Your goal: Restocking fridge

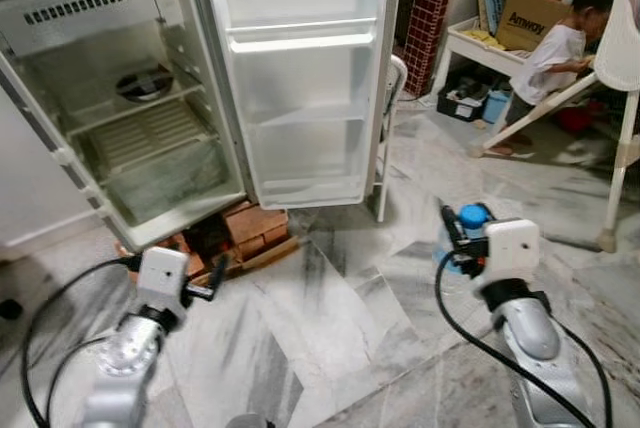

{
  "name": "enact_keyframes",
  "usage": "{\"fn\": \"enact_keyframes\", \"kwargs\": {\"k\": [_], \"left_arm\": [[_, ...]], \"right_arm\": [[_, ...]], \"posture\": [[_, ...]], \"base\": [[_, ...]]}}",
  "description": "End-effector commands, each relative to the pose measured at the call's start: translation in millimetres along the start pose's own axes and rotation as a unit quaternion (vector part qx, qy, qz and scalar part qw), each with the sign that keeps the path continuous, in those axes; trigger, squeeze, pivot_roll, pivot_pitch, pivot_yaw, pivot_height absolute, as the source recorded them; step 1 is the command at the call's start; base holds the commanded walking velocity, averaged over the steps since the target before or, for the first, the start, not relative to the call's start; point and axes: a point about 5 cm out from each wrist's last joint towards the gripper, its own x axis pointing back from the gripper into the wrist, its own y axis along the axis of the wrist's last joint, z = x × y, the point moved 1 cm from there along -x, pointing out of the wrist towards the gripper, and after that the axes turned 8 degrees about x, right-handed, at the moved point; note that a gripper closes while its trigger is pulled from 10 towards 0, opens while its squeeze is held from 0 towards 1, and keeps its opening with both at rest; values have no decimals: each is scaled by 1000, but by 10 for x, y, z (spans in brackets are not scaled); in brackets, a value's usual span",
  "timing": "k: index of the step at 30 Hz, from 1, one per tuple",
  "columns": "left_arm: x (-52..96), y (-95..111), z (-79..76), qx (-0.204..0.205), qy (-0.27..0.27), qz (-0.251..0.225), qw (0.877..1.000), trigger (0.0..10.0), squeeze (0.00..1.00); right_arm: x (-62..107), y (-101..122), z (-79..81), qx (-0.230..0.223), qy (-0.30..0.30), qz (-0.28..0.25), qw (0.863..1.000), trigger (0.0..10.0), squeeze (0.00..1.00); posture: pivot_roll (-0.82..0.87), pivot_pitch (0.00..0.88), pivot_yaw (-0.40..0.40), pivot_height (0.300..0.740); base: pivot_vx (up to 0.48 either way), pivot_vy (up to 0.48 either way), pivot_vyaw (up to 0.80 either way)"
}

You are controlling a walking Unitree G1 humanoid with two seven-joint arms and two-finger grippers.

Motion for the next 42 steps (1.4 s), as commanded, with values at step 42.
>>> {"fn": "enact_keyframes", "kwargs": {"k": [42], "left_arm": [[16,39,-386,49,6,-40,998,10000,0]], "right_arm": [[-132,129,57,9,20,-39,999,10000,0]], "posture": [[-1,0,11,740]], "base": [[230,0,391]]}}
